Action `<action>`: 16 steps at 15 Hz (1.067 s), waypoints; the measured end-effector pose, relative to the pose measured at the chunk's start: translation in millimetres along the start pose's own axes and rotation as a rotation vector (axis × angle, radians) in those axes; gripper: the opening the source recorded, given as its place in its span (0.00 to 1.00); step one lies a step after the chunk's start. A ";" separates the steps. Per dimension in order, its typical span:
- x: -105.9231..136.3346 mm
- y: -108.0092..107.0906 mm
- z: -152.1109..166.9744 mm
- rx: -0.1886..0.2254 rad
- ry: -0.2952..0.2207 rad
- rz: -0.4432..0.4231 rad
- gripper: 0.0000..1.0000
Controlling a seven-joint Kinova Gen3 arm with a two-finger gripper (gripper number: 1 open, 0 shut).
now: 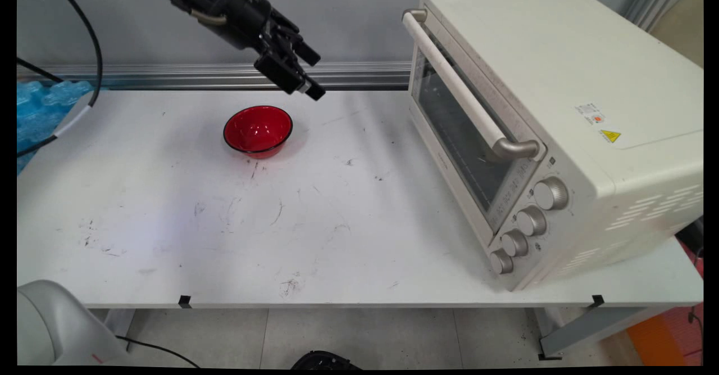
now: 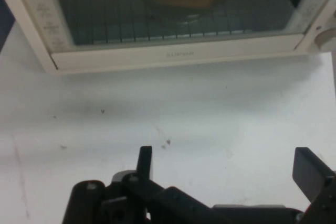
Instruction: Open the oven
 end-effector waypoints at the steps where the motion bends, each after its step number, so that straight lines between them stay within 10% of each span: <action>1: 2.8 -0.2 -1.7 0.000 0.002 0.000 1.00; 16: 60.4 -8.8 -7.0 0.013 0.019 -0.012 1.00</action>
